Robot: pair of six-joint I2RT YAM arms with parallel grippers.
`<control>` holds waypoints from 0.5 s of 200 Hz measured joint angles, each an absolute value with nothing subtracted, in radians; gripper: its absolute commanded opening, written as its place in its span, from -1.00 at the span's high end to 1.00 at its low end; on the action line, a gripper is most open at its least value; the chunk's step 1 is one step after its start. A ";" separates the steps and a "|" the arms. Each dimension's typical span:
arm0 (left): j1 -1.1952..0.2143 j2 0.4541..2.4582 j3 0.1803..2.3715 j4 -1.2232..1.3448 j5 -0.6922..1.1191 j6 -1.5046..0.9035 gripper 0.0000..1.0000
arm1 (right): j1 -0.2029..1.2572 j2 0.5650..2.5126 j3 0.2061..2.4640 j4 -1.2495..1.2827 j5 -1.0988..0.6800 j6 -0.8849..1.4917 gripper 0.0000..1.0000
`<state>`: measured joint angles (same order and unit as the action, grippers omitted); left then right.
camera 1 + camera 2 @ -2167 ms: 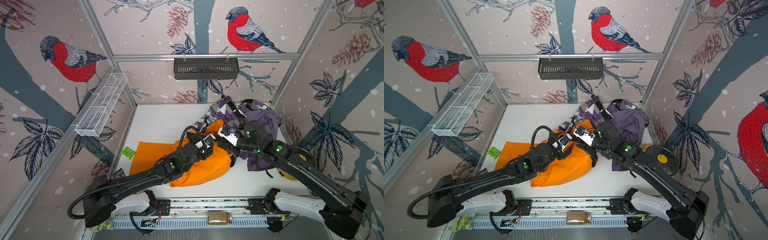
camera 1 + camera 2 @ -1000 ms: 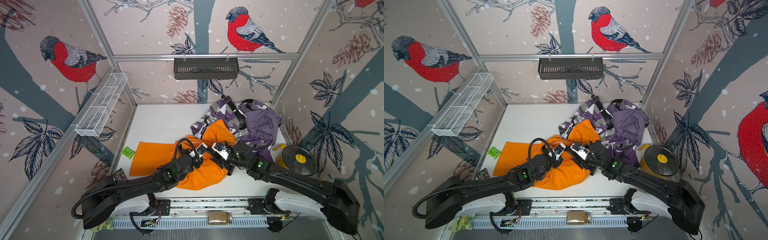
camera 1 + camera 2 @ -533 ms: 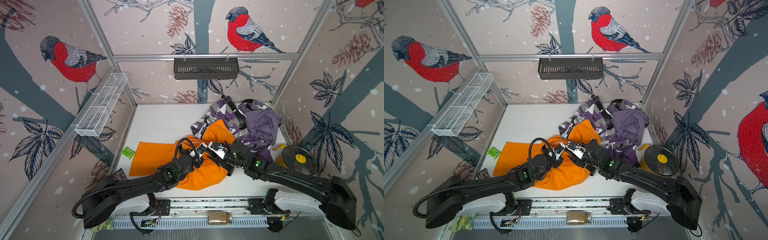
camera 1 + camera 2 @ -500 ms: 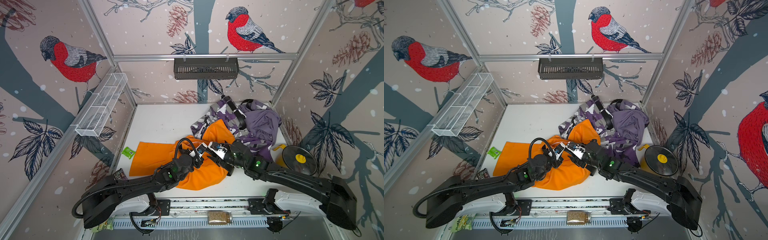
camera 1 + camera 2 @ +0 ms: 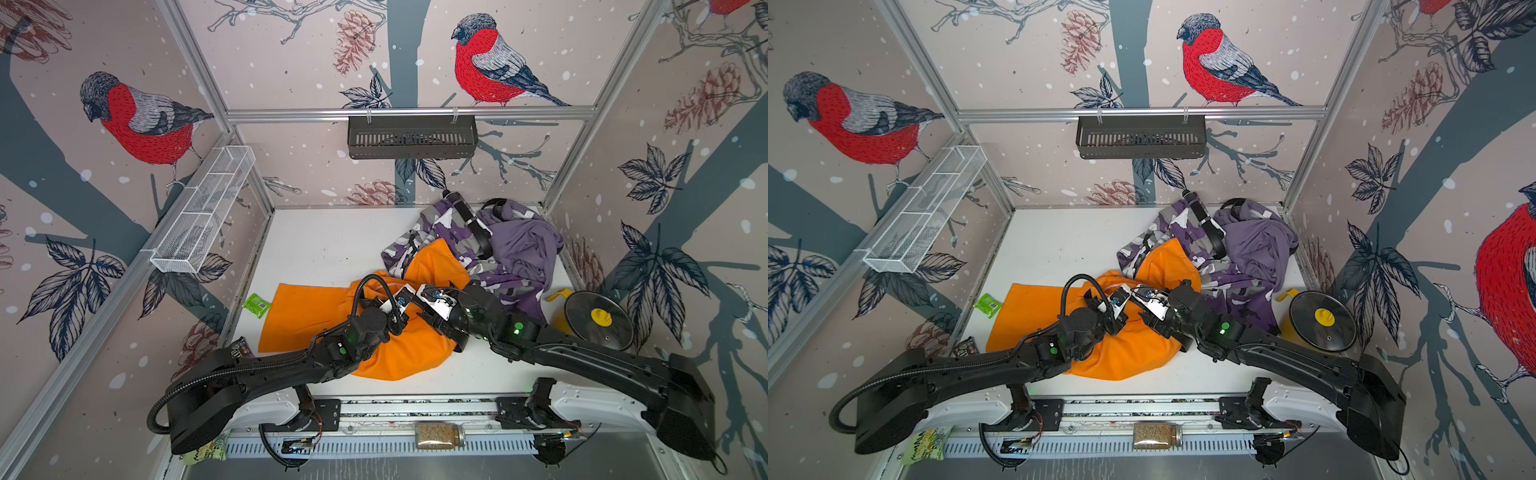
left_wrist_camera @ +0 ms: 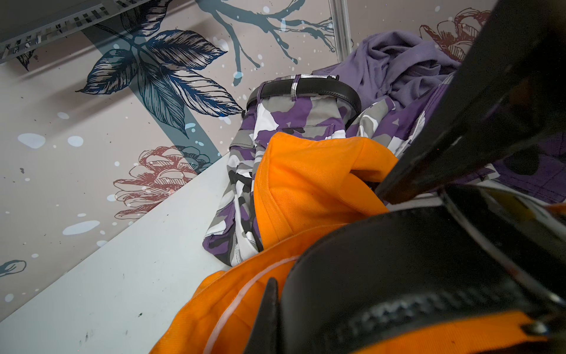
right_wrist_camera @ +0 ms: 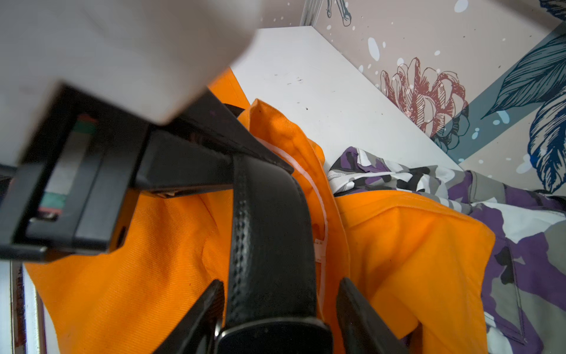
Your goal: Remove the belt from the trousers
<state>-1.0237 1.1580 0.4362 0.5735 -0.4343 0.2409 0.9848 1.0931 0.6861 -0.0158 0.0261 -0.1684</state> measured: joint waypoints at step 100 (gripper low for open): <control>-1.024 1.155 0.442 0.558 -0.427 0.205 1.00 | 0.984 1.041 0.685 -0.016 0.068 -0.125 0.96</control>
<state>-1.0245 1.1549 0.4416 0.5583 -0.4267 0.2054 0.9840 1.0409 0.6849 -0.0158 0.0685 -0.1249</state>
